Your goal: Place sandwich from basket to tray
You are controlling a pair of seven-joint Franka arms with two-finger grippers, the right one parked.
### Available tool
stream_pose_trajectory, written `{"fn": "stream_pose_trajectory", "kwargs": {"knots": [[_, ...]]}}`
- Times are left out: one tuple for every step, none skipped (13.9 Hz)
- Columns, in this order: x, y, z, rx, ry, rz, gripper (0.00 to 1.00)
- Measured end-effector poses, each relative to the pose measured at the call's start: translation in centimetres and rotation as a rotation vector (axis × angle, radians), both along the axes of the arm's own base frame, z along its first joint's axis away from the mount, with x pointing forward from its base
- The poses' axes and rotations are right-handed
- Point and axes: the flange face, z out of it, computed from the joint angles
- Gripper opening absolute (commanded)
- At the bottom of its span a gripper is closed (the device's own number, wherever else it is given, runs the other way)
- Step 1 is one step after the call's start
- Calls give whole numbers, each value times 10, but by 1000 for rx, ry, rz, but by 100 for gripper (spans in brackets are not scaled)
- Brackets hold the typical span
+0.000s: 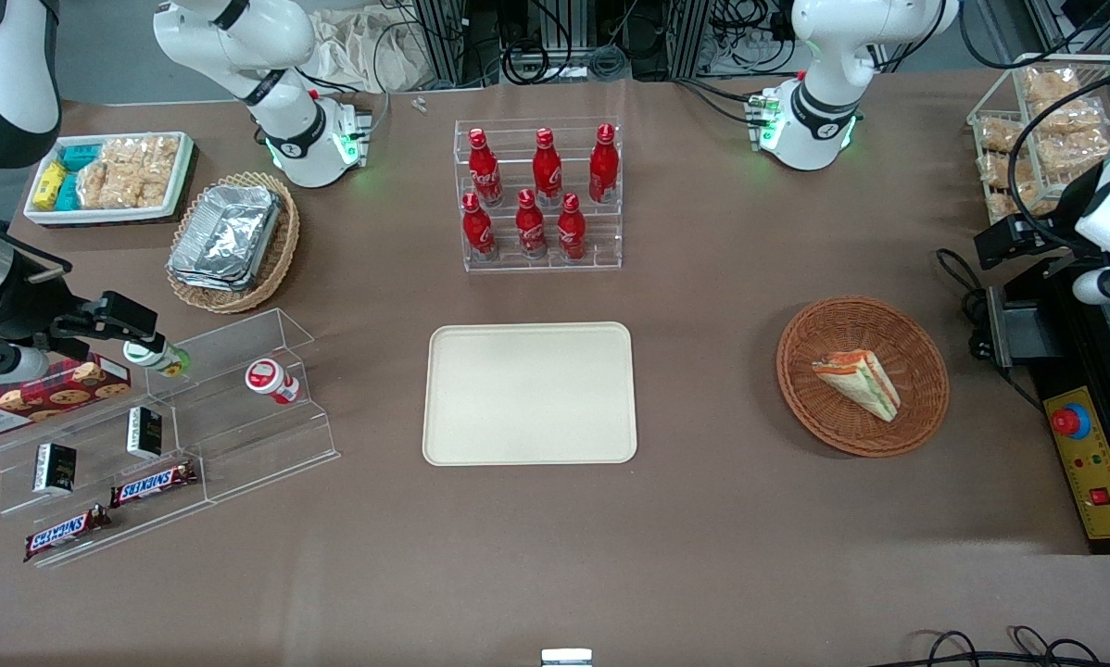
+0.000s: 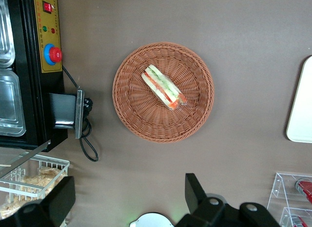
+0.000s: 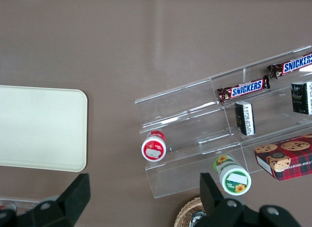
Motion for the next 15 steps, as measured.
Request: {"fn": "stream_pose_trajectory", "kwargs": {"knots": [[1,-1,-1,0,2,-1,100],[1,-1,-2,0,3,-2,100],[1,-3,-2,0,3,-4,100],[1,-3,-2,0,3,-5,100],[2,-3,-3,0,4,-5,100],[2,-3,-4,0,6,-4,100],[3,-3,-7,0,13,-3,100],[5,-2,-13,0,24,-3,100],[7,-2,-19,0,33,-3,100],[9,-2,-27,1,39,-4,100],[11,-3,-37,1,41,-6,100],[13,-3,-48,0,41,-8,100],[15,-3,-61,0,39,-11,100],[16,-4,-75,0,40,-12,100],[17,-3,-89,0,43,-13,100]]}}
